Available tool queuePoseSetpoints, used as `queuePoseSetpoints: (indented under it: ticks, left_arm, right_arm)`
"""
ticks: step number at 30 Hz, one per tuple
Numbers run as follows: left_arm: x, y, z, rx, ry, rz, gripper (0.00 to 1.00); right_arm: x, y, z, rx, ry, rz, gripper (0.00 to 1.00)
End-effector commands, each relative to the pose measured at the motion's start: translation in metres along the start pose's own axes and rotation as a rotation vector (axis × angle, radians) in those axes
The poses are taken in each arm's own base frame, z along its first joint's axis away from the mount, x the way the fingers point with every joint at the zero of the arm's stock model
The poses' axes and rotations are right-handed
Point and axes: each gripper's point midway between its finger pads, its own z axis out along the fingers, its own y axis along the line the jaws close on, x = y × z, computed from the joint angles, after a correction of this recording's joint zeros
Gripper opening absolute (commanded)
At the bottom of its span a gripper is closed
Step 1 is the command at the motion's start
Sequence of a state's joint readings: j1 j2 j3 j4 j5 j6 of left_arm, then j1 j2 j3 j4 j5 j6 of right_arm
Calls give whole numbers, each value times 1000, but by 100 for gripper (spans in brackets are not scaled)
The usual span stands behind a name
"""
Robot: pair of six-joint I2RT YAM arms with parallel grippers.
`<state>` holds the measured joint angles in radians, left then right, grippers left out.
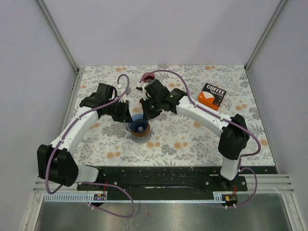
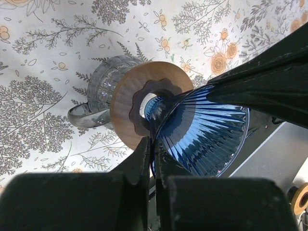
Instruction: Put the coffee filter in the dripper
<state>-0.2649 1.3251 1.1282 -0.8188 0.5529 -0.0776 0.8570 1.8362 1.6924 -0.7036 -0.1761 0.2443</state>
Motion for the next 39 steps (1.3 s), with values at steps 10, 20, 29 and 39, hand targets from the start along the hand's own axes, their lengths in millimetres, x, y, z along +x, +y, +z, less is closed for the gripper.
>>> queuePoseSetpoints:
  ticks: [10, 20, 29, 39]
  left_arm:
    - [12, 11, 23, 48, 69, 60, 0]
    - [32, 19, 32, 65, 149, 123, 0]
    - [41, 29, 38, 44, 166, 154, 0]
    - [-17, -8, 8, 114, 37, 218, 45]
  right_arm:
    - [35, -50, 35, 83, 85, -9, 0]
    - [63, -64, 48, 93, 145, 7, 0]
    - [57, -62, 46, 88, 120, 9, 0]
    - [-5, -32, 21, 9, -7, -18, 46]
